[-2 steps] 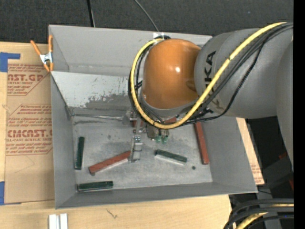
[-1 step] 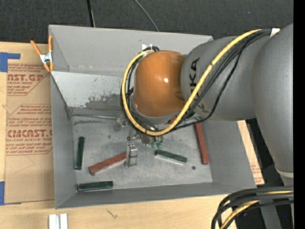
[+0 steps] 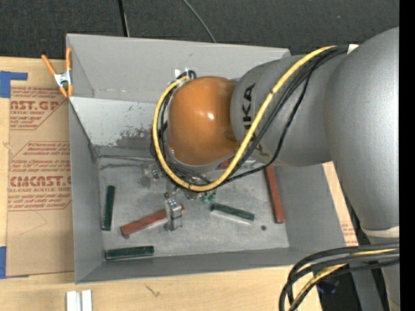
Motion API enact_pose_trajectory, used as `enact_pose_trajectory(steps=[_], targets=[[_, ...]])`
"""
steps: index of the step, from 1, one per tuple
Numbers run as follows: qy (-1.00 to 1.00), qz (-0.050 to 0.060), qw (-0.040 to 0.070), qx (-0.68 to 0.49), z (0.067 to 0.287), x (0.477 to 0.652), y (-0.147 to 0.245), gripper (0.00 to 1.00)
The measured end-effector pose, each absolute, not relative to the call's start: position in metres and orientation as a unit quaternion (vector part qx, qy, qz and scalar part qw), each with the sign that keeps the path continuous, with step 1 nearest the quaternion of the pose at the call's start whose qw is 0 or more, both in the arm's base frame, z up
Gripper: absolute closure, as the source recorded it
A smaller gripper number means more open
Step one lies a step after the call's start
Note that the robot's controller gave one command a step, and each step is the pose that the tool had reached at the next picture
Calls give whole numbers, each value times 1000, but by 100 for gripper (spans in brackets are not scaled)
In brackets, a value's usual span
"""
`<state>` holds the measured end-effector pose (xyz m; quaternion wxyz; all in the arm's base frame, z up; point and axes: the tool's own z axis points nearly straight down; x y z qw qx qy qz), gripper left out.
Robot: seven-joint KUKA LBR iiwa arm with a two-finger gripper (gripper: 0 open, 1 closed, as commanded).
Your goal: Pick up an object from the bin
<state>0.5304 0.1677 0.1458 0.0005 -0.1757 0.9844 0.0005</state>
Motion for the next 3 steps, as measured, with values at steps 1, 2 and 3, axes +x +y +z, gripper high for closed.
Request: enact_pose_trajectory(steps=[1, 2, 3], targets=[[980, 0, 0, -198, 147, 533, 169, 0], [962, 0, 3, -272, 79, 537, 175, 0], [958, 1, 3, -286, 55, 538, 178, 100]])
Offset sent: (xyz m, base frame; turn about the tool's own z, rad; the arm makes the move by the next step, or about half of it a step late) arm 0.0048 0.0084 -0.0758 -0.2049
